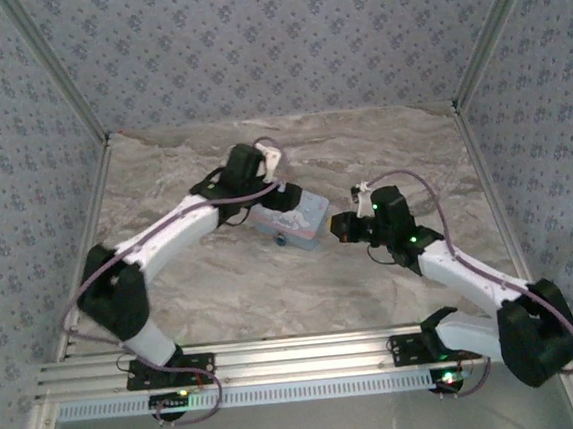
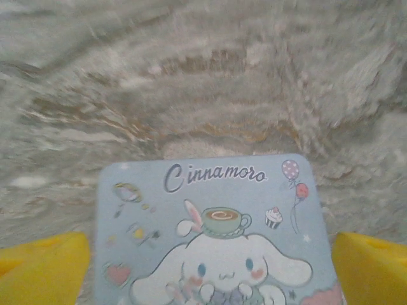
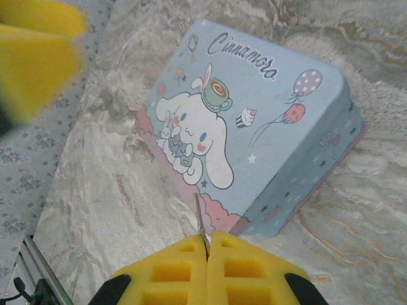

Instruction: Unlock a padlock with a key

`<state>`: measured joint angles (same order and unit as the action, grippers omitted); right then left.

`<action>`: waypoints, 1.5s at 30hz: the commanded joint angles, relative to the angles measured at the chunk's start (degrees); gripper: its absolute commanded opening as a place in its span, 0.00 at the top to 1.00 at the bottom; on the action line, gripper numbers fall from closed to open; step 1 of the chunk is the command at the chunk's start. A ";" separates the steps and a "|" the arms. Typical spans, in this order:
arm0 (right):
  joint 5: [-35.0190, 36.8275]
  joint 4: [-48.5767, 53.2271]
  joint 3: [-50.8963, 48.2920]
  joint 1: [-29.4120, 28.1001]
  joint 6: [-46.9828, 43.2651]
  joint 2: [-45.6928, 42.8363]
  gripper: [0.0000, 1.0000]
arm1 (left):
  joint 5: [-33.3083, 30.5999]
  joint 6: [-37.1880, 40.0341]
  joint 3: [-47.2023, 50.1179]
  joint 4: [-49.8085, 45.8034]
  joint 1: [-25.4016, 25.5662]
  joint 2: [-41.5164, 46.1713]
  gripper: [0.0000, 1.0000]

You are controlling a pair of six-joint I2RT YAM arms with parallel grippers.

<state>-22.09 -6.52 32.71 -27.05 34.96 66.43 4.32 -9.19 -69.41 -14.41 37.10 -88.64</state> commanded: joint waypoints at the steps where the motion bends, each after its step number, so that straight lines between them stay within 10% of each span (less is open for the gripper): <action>1: -2.42 -6.05 3.66 -1.07 0.21 4.79 1.00 | 1.84 -2.44 9.87 8.25 -1.21 8.12 0.02; 16: -5.20 -17.05 14.28 -2.50 2.30 26.81 1.00 | 10.06 -6.01 38.55 25.96 -2.13 22.83 0.02; 45: -4.72 -14.58 9.68 -2.22 1.56 30.43 1.00 | 24.78 -6.96 37.57 50.09 -4.24 -3.98 0.23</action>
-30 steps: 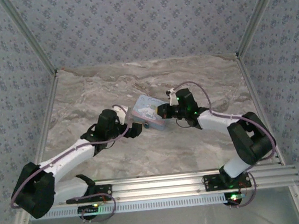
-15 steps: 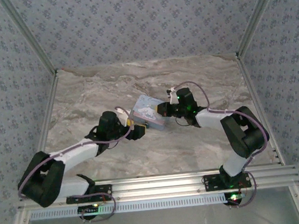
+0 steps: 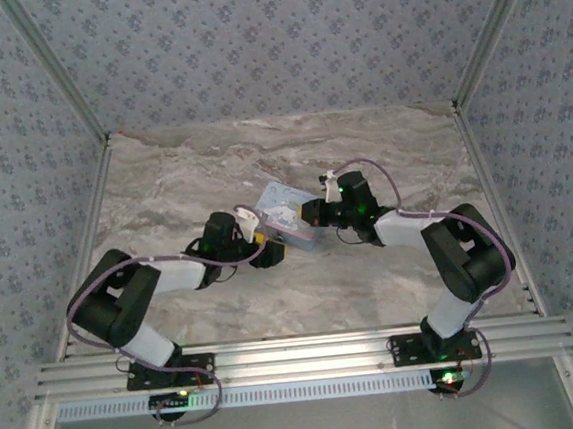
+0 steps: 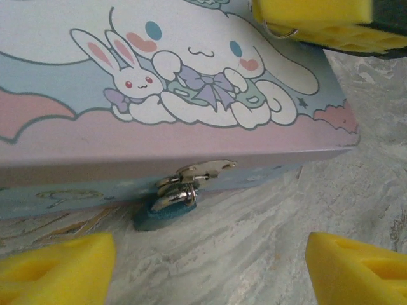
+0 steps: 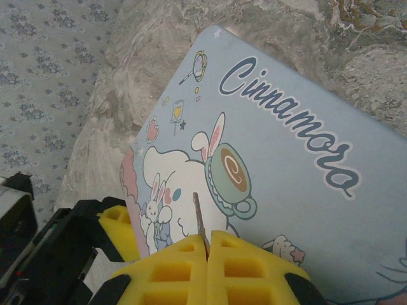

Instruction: Unlock a padlock with a key

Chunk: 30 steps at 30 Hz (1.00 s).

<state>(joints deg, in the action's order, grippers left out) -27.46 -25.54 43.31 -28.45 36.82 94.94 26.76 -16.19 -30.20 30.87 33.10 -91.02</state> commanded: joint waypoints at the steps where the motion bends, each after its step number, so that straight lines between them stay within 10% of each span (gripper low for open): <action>1: 0.65 4.53 -0.86 -0.90 -0.26 1.96 1.00 | 2.49 -0.11 -1.83 5.44 -0.27 -2.42 0.24; 30: 0.58 4.82 -0.59 -1.00 -0.28 1.82 1.00 | 4.31 -3.37 -4.13 10.79 1.35 -11.28 0.47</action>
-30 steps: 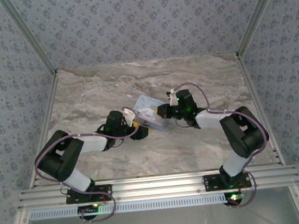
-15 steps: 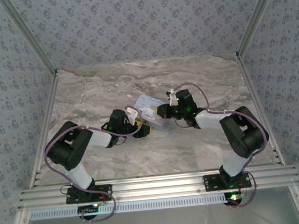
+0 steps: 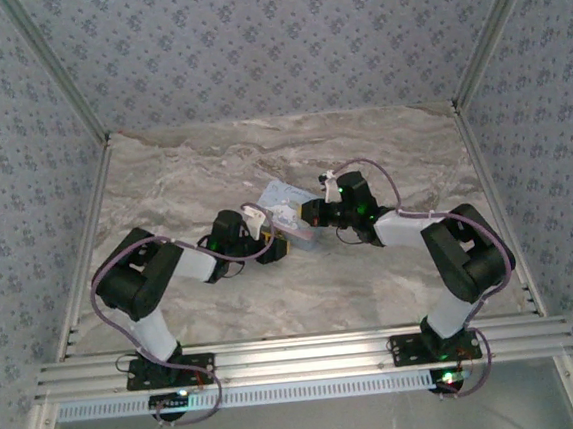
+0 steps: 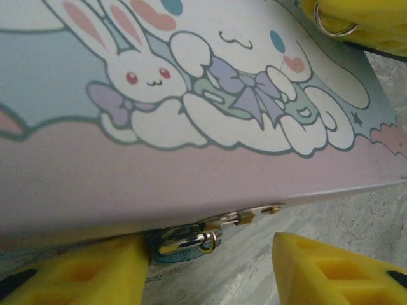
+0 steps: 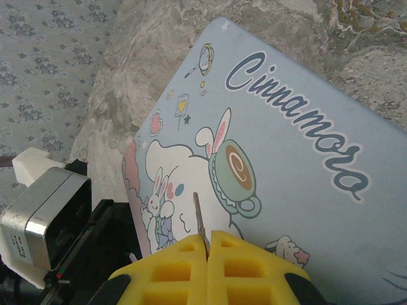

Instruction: Unlock a padlock with a key

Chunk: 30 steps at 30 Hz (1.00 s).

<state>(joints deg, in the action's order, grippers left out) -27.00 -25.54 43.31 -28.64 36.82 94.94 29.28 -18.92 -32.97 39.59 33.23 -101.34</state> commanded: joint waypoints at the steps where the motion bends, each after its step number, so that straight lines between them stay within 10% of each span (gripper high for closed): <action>1: 0.11 4.80 -0.59 -0.80 -0.26 1.77 1.00 | 1.67 -0.68 -1.44 1.98 1.23 -1.05 0.48; 30: 1.58 4.22 -0.44 -1.63 -2.66 -1.31 1.00 | -2.90 -3.70 -2.48 -1.41 2.85 0.44 0.69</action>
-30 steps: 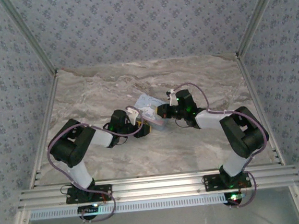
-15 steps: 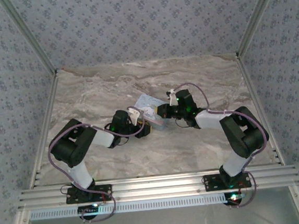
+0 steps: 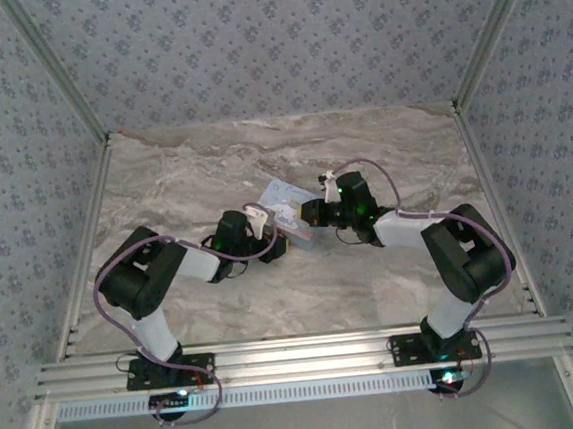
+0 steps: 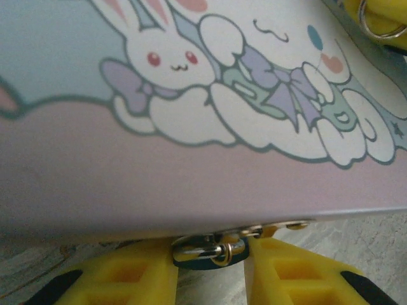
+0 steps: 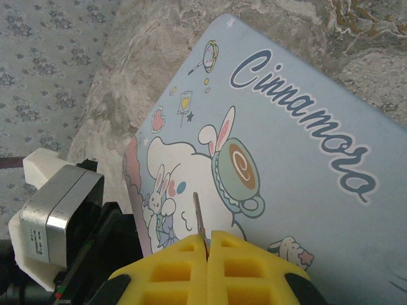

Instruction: Unlock a padlock with a key

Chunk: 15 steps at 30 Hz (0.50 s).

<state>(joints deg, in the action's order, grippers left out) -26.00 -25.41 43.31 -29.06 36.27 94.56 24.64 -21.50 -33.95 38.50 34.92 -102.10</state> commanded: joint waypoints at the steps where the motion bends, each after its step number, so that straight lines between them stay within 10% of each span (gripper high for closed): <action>1: 0.97 4.14 -0.49 -1.23 -2.68 -1.69 1.00 | 1.93 -1.55 -1.63 -1.13 1.22 1.78 0.69; 15: 13.48 8.56 -8.78 -4.83 -14.85 -20.50 1.00 | 5.21 -12.67 -6.50 -20.59 1.91 11.80 0.77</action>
<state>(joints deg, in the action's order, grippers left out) -17.74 -20.40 36.73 -32.42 26.76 77.25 26.83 -29.95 -37.95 22.11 36.42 -93.12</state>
